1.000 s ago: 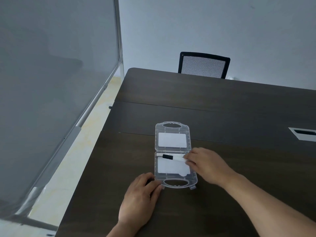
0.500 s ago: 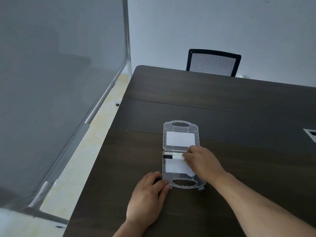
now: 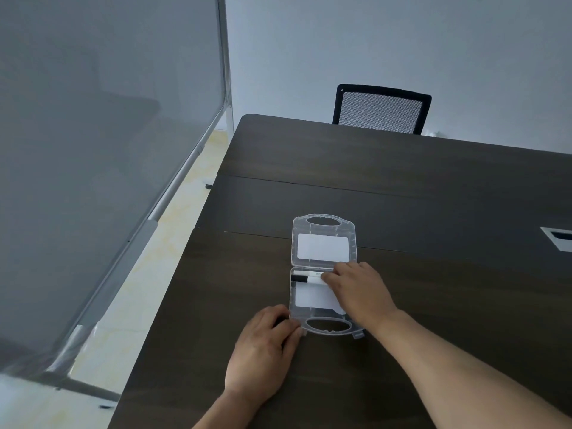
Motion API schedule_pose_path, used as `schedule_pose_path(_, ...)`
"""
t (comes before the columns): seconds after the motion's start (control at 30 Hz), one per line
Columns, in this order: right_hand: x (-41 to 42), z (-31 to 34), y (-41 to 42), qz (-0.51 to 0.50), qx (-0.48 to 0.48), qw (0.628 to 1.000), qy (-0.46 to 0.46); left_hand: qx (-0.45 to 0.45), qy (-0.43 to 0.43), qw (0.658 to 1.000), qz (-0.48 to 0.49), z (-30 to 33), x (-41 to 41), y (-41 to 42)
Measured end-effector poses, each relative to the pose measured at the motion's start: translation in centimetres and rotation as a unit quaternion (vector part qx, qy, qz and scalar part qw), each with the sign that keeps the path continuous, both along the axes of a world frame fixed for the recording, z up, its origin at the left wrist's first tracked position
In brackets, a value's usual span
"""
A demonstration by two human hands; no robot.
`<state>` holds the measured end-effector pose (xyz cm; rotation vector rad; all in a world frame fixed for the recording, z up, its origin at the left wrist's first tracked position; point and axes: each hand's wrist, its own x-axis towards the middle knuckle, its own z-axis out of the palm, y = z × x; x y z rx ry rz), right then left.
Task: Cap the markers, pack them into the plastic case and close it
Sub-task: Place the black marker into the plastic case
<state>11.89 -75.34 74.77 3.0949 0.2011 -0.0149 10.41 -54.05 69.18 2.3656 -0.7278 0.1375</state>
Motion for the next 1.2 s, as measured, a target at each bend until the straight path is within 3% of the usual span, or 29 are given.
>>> schedule_pose_path(0.7, -1.1, -0.1, 2.1, -0.023, 0.005, 1.0, 0.0, 0.001, 0.004, 1.0, 0.007, -0.3, 0.0, -0.1)
schedule_pose_path(1.2, 0.3, 0.9, 3.6, -0.019, -0.097, 0.992, 0.073, -0.006, 0.005, 1.0, 0.001, -0.2, -0.1, 0.0)
